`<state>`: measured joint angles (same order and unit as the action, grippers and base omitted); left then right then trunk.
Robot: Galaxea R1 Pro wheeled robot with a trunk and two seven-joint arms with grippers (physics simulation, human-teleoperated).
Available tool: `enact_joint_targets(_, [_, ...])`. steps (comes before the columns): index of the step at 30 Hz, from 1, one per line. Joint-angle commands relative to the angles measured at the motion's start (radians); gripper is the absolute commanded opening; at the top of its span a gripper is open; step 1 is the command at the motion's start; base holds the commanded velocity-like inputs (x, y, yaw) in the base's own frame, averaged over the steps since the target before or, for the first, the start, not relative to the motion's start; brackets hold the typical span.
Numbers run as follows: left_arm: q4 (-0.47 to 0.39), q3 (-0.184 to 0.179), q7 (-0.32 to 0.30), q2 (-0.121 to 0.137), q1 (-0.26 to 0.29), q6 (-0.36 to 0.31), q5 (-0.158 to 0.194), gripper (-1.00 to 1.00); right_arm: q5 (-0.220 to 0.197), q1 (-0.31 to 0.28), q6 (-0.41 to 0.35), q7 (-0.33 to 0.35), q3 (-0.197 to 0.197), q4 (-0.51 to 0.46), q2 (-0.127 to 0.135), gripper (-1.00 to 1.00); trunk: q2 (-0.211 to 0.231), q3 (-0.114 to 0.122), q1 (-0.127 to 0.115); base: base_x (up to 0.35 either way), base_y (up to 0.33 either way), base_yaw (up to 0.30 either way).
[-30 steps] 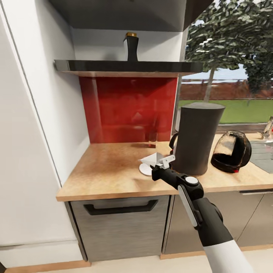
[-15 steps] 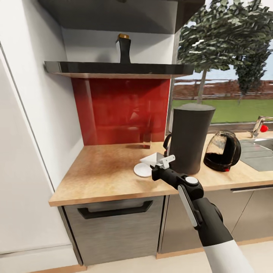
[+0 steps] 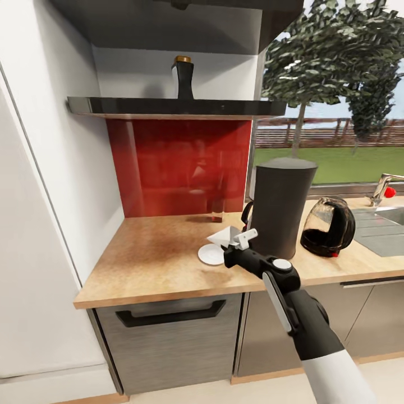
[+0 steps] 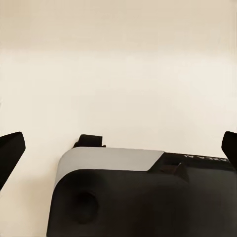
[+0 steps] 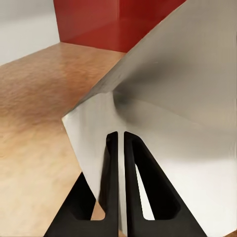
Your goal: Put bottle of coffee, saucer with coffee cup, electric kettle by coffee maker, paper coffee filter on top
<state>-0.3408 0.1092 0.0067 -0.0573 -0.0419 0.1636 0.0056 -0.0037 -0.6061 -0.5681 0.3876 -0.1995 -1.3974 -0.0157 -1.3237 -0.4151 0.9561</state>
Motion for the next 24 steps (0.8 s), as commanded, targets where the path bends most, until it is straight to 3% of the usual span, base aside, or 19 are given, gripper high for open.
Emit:
enact_joint_targets(1, [-0.002,0.003,0.001,-0.001,-0.001,0.001,0.001,1.00,-0.004,-0.007,-0.011,0.002,-0.005,0.005,0.000,-1.00,-0.001,-0.001,0.000,0.000,0.000,0.000])
enact_joint_targets(5, [-0.002,0.003,0.001,-0.001,-0.001,0.001,0.001,1.00,-0.004,-0.029,-0.029,0.002,-0.026,0.027,0.000,-1.00,-0.001,-0.001,0.000,0.000,0.000,0.000])
enact_joint_targets(20, [-0.002,0.003,0.001,-0.001,-0.001,0.001,0.001,1.00,-0.004,-0.113,-0.096,0.002,-0.026,0.111,0.000,-1.00,-0.001,-0.001,0.000,0.000,0.000,0.000])
enact_joint_targets(24, [0.000,0.005,0.001,0.008,-0.001,0.002,0.002,1.00,-0.013,-0.101,-0.099,-0.009,-0.003,0.088,-0.023,-1.00,-0.001,-0.001,0.000,0.000,0.123,0.000])
